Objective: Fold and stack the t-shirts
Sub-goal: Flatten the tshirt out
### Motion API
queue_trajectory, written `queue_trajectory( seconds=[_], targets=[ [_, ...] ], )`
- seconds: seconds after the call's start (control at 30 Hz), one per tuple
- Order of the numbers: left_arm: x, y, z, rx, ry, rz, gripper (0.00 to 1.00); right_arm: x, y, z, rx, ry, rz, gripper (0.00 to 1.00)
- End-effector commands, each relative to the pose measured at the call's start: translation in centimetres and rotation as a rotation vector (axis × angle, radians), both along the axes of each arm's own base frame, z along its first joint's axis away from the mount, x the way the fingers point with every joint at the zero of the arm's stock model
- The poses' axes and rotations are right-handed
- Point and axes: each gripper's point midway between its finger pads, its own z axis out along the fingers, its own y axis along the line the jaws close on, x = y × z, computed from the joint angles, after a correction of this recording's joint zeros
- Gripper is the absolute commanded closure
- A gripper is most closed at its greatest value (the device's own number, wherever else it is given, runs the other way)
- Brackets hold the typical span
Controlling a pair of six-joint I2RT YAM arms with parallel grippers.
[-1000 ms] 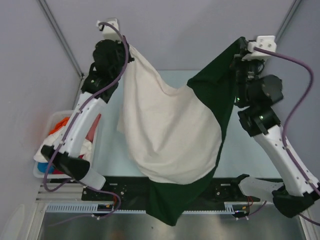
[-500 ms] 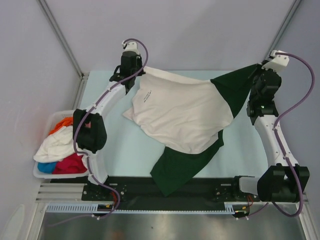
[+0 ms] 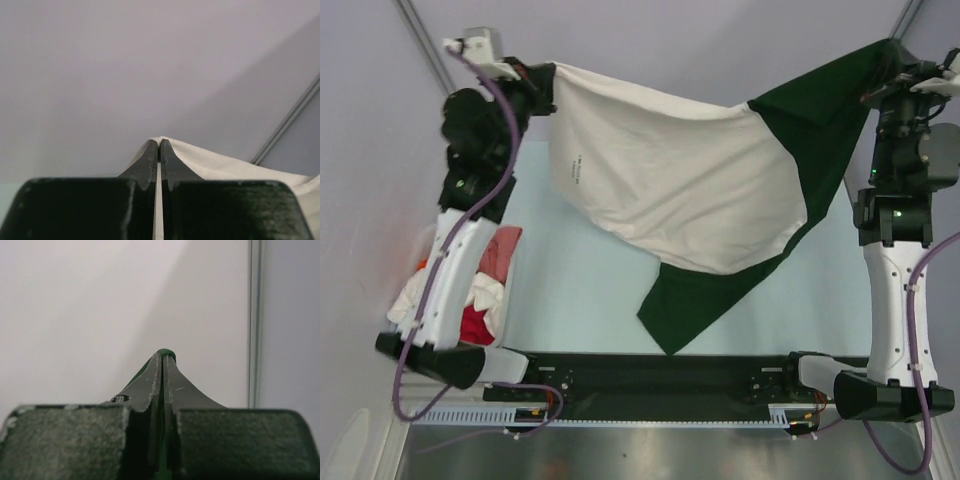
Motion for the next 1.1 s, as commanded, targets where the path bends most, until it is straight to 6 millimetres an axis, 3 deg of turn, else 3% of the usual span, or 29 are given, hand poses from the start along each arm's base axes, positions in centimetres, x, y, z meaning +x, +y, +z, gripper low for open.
queue_trajectory(
  seconds=[0.0, 0.03, 0.1, 0.2, 0.23, 0.27, 0.37, 0.47, 0.57, 0.6, 0.67, 0.7, 0.77, 0.8, 0.9, 0.93, 0.97, 1.0, 1.03, 1.07],
  targets=[
    [-6.8, 1.2, 8.0, -0.033, -0.2, -0.057, 1.0, -5.8, 1.3, 7.6, -0.059, -0.19, 0.018, 1.0],
    [-9.8, 1.2, 9.6, -0.033, -0.247, -0.102, 1.0, -6.5, 1.5, 8.3, -0.061, -0.201, 0.022, 1.0],
    [-12.4, 1.5, 10.9, -0.048, -0.282, -0.133, 1.0, -9.3, 2.1, 11.0, -0.06, -0.267, 0.047, 1.0],
    [-17.7, 2.1, 12.9, -0.076, -0.348, -0.189, 1.0, -14.2, 2.8, 14.0, -0.057, -0.358, 0.084, 1.0],
    [-20.3, 2.6, 13.8, -0.086, -0.39, -0.208, 1.0, -15.5, 3.2, 14.4, -0.054, -0.375, 0.107, 1.0],
    [-21.4, 2.9, 14.2, -0.1, -0.406, -0.216, 1.0, -18.0, 3.4, 15.2, -0.054, -0.416, 0.12, 1.0],
    [-24.9, 3.9, 15.5, -0.125, -0.469, -0.225, 1.0, -22.9, 3.9, 16.3, -0.065, -0.5, 0.147, 1.0],
    [-26.6, 4.4, 16.5, -0.136, -0.504, -0.227, 1.0, -25.2, 4.3, 16.9, -0.072, -0.547, 0.169, 1.0],
    [-26.0, 4.4, 16.7, -0.145, -0.498, -0.218, 1.0, -25.3, 4.1, 17.5, -0.085, -0.571, 0.148, 1.0],
    [-24.7, 4.4, 16.3, -0.151, -0.471, -0.199, 1.0, -23.5, 4.1, 17.5, -0.083, -0.546, 0.143, 1.0],
    [-22.5, 4.3, 15.1, -0.172, -0.417, -0.17, 1.0, -22.2, 4.0, 17.9, -0.092, -0.537, 0.124, 1.0],
    [-20.4, 4.5, 14.3, -0.185, -0.379, -0.125, 1.0, -18.9, 3.9, 17.3, -0.089, -0.49, 0.113, 1.0],
    [-17.2, 4.5, 11.9, -0.195, -0.303, -0.071, 1.0, -15.2, 3.7, 16.7, -0.085, -0.446, 0.084, 1.0],
    [-13.9, 4.6, 9.6, -0.193, -0.233, -0.012, 1.0, -11.6, 3.7, 15.7, -0.097, -0.403, 0.062, 1.0],
    [-8.6, 4.4, 5.6, -0.171, -0.133, 0.074, 1.0, -4.3, 3.3, 12.2, -0.106, -0.307, 0.011, 1.0],
    [-4.7, 3.8, 1.9, -0.145, -0.045, 0.113, 1.0, -1.3, 3.3, 10.4, -0.107, -0.256, 0.013, 1.0],
    [-3.0, 3.6, 0.3, -0.141, -0.01, 0.122, 1.0, 3.4, 3.6, 7.4, -0.113, -0.183, 0.034, 1.0],
    [-1.4, 3.1, -0.8, -0.137, -0.002, 0.12, 1.0, 6.5, 3.1, 4.5, -0.099, -0.138, 0.051, 1.0],
    [2.1, 2.1, -5.2, -0.097, 0.082, 0.124, 1.0, 8.7, 3.3, 2.4, -0.086, -0.106, 0.081, 1.0],
    [3.7, 1.7, -7.0, -0.088, 0.102, 0.129, 1.0, 12.5, 3.4, -1.7, -0.075, -0.036, 0.097, 1.0]
  ],
)
